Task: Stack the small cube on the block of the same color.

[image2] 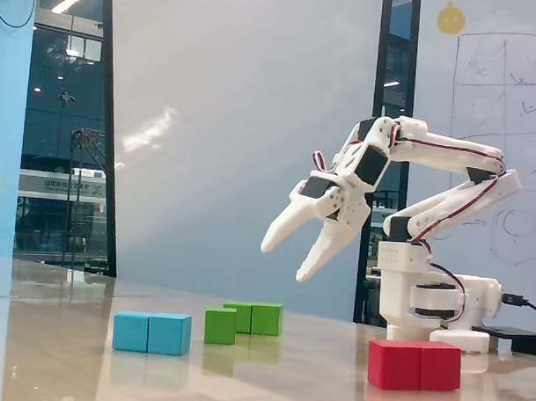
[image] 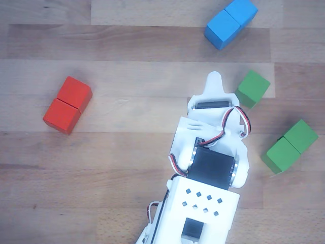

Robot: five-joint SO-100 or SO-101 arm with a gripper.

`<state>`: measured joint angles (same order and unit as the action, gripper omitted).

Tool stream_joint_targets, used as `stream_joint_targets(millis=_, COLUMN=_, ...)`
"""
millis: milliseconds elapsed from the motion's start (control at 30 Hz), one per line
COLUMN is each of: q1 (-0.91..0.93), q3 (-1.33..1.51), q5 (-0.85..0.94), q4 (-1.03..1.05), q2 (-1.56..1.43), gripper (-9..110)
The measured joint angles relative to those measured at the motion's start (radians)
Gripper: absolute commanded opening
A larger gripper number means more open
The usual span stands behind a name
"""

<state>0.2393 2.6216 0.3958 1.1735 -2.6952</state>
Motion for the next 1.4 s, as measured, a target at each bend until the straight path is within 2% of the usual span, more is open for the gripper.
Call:
stream_joint_targets(millis=367, q1=-0.02, q3=0.002, q5=-0.023, q4=0.0, q2=-0.008, gripper=28)
stream_joint_targets(millis=667, q1=-0.091, q3=0.051, q5=-0.268, q4=0.0, q2=-0.091, gripper=28)
stream_joint_targets(millis=867, q1=-0.095, q3=0.164, q5=-0.356, q4=0.0, q2=-0.21, gripper=28)
stream_joint_targets(millis=1400, q1=-0.095, q3=0.305, q5=-0.376, q4=0.0, q2=-0.523, gripper=28)
